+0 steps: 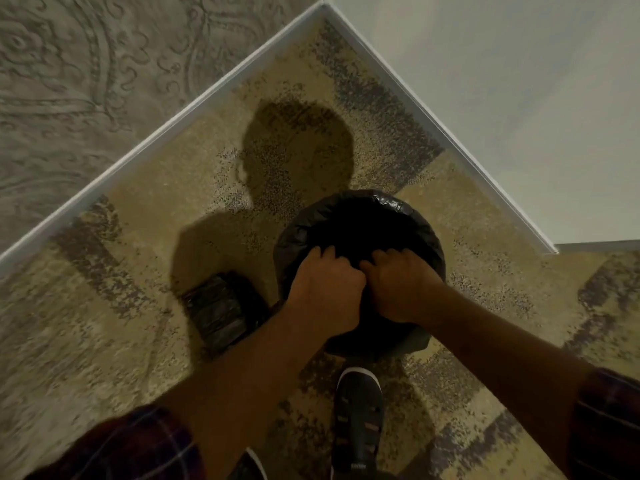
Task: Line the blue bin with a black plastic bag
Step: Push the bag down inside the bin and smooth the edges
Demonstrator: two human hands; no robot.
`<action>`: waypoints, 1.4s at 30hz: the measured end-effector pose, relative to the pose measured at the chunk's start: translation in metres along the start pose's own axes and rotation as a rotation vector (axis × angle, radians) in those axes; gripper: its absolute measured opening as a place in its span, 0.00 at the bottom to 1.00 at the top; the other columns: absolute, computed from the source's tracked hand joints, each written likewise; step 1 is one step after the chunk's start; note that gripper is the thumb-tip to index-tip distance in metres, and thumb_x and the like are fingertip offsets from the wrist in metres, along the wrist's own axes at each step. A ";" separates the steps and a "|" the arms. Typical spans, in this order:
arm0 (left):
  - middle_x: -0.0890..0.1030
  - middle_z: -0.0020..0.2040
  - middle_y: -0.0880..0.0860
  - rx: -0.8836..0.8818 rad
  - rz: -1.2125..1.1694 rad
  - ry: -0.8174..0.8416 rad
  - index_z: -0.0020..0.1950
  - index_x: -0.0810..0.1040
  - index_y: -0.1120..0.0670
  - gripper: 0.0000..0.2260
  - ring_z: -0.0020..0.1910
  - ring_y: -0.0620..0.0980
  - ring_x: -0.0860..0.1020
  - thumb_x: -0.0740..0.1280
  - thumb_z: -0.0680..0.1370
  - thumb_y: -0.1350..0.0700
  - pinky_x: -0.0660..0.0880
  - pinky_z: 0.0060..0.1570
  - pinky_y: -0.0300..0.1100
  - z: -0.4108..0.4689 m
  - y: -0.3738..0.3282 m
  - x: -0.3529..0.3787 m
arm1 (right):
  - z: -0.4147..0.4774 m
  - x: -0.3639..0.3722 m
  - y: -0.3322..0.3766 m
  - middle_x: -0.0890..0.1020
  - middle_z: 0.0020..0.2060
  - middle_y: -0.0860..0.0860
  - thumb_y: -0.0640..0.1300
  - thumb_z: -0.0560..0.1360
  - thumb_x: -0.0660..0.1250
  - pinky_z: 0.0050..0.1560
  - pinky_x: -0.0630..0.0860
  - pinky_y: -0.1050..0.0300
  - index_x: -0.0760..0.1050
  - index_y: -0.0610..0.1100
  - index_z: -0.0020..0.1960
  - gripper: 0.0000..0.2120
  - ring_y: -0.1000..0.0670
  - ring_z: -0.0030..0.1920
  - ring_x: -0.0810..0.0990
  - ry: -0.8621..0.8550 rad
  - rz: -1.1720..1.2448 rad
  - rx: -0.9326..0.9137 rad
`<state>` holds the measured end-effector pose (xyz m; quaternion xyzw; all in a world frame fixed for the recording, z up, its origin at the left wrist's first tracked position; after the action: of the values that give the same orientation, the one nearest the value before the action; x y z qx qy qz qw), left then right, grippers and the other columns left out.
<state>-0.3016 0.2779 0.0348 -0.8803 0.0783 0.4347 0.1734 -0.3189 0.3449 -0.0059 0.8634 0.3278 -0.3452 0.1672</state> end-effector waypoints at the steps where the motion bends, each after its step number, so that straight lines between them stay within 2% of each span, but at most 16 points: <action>1: 0.77 0.73 0.61 -0.033 0.077 0.093 0.70 0.78 0.51 0.24 0.77 0.65 0.69 0.63 0.80 0.40 0.60 0.79 0.63 0.005 0.008 0.007 | -0.001 0.012 -0.001 0.72 0.73 0.39 0.61 0.82 0.56 0.68 0.69 0.41 0.66 0.48 0.77 0.28 0.36 0.69 0.73 0.057 -0.034 -0.001; 2: 0.66 0.82 0.63 -0.064 0.173 0.206 0.81 0.69 0.51 0.34 0.83 0.66 0.60 0.62 0.80 0.34 0.52 0.82 0.65 0.007 0.018 0.016 | -0.002 0.024 -0.002 0.64 0.80 0.39 0.66 0.82 0.53 0.75 0.63 0.38 0.59 0.49 0.82 0.34 0.35 0.77 0.66 0.119 -0.048 -0.001; 3: 0.56 0.87 0.63 -0.085 0.269 0.313 0.86 0.58 0.50 0.42 0.86 0.66 0.51 0.58 0.79 0.28 0.45 0.83 0.65 0.004 0.026 0.025 | -0.001 0.035 -0.002 0.55 0.84 0.41 0.70 0.81 0.50 0.80 0.54 0.37 0.52 0.52 0.85 0.38 0.36 0.82 0.57 0.179 -0.061 0.002; 5: 0.44 0.88 0.62 -0.106 0.413 0.443 0.88 0.45 0.49 0.47 0.86 0.66 0.40 0.49 0.77 0.22 0.35 0.82 0.64 -0.002 0.036 0.040 | 0.003 0.055 -0.001 0.46 0.86 0.45 0.74 0.79 0.44 0.82 0.42 0.35 0.44 0.55 0.86 0.41 0.38 0.85 0.45 0.266 -0.090 0.018; 7: 0.41 0.88 0.61 -0.102 0.495 0.514 0.88 0.41 0.48 0.48 0.86 0.65 0.37 0.43 0.76 0.20 0.31 0.80 0.65 -0.004 0.032 0.051 | 0.002 0.077 -0.005 0.47 0.86 0.47 0.76 0.77 0.41 0.80 0.36 0.35 0.42 0.56 0.85 0.42 0.39 0.85 0.44 0.344 -0.092 0.053; 10: 0.41 0.88 0.61 -0.123 0.519 0.531 0.88 0.42 0.48 0.49 0.86 0.65 0.37 0.41 0.75 0.20 0.29 0.80 0.65 -0.010 0.037 0.051 | 0.006 0.090 -0.004 0.51 0.86 0.48 0.77 0.76 0.40 0.79 0.34 0.34 0.42 0.55 0.85 0.44 0.39 0.85 0.45 0.396 -0.126 0.073; 13: 0.42 0.88 0.61 -0.130 0.517 0.534 0.88 0.42 0.49 0.49 0.86 0.65 0.37 0.41 0.75 0.19 0.29 0.80 0.65 -0.014 0.035 0.045 | 0.006 0.085 0.000 0.57 0.85 0.47 0.75 0.78 0.40 0.79 0.38 0.32 0.49 0.54 0.85 0.42 0.39 0.84 0.50 0.376 -0.136 0.051; 17: 0.44 0.88 0.62 -0.073 0.480 0.507 0.88 0.45 0.50 0.46 0.86 0.66 0.38 0.43 0.78 0.22 0.30 0.79 0.68 -0.018 0.015 0.045 | 0.008 0.040 0.013 0.76 0.72 0.44 0.63 0.82 0.54 0.72 0.62 0.38 0.72 0.49 0.74 0.27 0.39 0.72 0.70 0.105 -0.098 -0.042; 20: 0.45 0.88 0.60 -0.006 0.353 0.508 0.88 0.47 0.49 0.45 0.86 0.64 0.39 0.42 0.78 0.23 0.29 0.79 0.67 -0.026 -0.006 0.059 | 0.022 0.023 0.019 0.76 0.70 0.43 0.57 0.81 0.61 0.71 0.67 0.40 0.72 0.50 0.72 0.22 0.38 0.70 0.73 0.097 -0.012 -0.057; 25: 0.41 0.88 0.58 0.015 0.275 0.604 0.87 0.41 0.45 0.48 0.86 0.65 0.37 0.42 0.74 0.19 0.27 0.77 0.70 -0.039 -0.007 0.084 | 0.065 0.017 0.022 0.82 0.65 0.42 0.49 0.82 0.63 0.63 0.75 0.46 0.79 0.45 0.67 0.16 0.39 0.65 0.80 0.123 0.394 -0.037; 30: 0.42 0.88 0.61 0.031 0.409 0.598 0.87 0.41 0.48 0.39 0.86 0.68 0.39 0.46 0.83 0.29 0.28 0.76 0.72 -0.043 -0.003 0.098 | 0.089 0.038 -0.001 0.80 0.68 0.38 0.48 0.83 0.63 0.69 0.74 0.46 0.77 0.41 0.69 0.18 0.38 0.66 0.79 0.204 0.452 0.050; 33: 0.43 0.88 0.62 0.023 0.395 0.566 0.87 0.41 0.50 0.39 0.86 0.68 0.40 0.50 0.84 0.31 0.29 0.77 0.71 -0.046 -0.001 0.100 | 0.086 0.042 -0.001 0.77 0.71 0.38 0.48 0.83 0.63 0.73 0.71 0.46 0.75 0.42 0.72 0.20 0.38 0.70 0.76 0.249 0.467 0.044; 35: 0.43 0.88 0.63 0.040 0.345 0.480 0.87 0.42 0.52 0.44 0.85 0.68 0.39 0.55 0.82 0.29 0.30 0.78 0.71 -0.046 -0.003 0.094 | 0.074 0.032 0.004 0.79 0.70 0.39 0.47 0.82 0.64 0.72 0.72 0.47 0.76 0.43 0.72 0.19 0.38 0.69 0.77 0.169 0.487 0.012; 38: 0.47 0.88 0.63 0.060 0.197 0.297 0.87 0.48 0.53 0.50 0.86 0.67 0.41 0.64 0.77 0.27 0.34 0.79 0.71 -0.048 -0.001 0.069 | 0.043 -0.002 0.002 0.80 0.68 0.42 0.44 0.83 0.62 0.70 0.74 0.44 0.78 0.44 0.71 0.18 0.38 0.68 0.78 -0.112 0.511 0.010; 40: 0.52 0.88 0.59 0.000 -0.015 0.110 0.86 0.55 0.51 0.45 0.87 0.63 0.46 0.66 0.77 0.30 0.41 0.82 0.67 -0.050 0.010 0.040 | 0.007 -0.024 -0.015 0.82 0.62 0.43 0.41 0.82 0.61 0.65 0.77 0.44 0.79 0.43 0.66 0.15 0.41 0.62 0.80 -0.408 0.630 0.155; 42: 0.62 0.85 0.56 -0.197 -0.285 -0.175 0.82 0.65 0.50 0.35 0.84 0.59 0.57 0.68 0.79 0.38 0.54 0.80 0.63 -0.059 0.031 0.004 | -0.054 -0.034 -0.041 0.81 0.58 0.45 0.40 0.81 0.64 0.60 0.77 0.49 0.79 0.43 0.63 0.12 0.46 0.58 0.79 -0.771 0.806 0.411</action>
<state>-0.2646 0.2270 0.0578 -0.8539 -0.1052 0.4864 0.1525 -0.3388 0.3871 0.0537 0.7467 -0.1839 -0.5997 0.2214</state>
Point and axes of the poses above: each hand's wrist, its own z-axis towards the middle knuckle, its own x-axis out of the palm, y = z × x, the point moved 10 cm from there along z, towards the middle knuckle
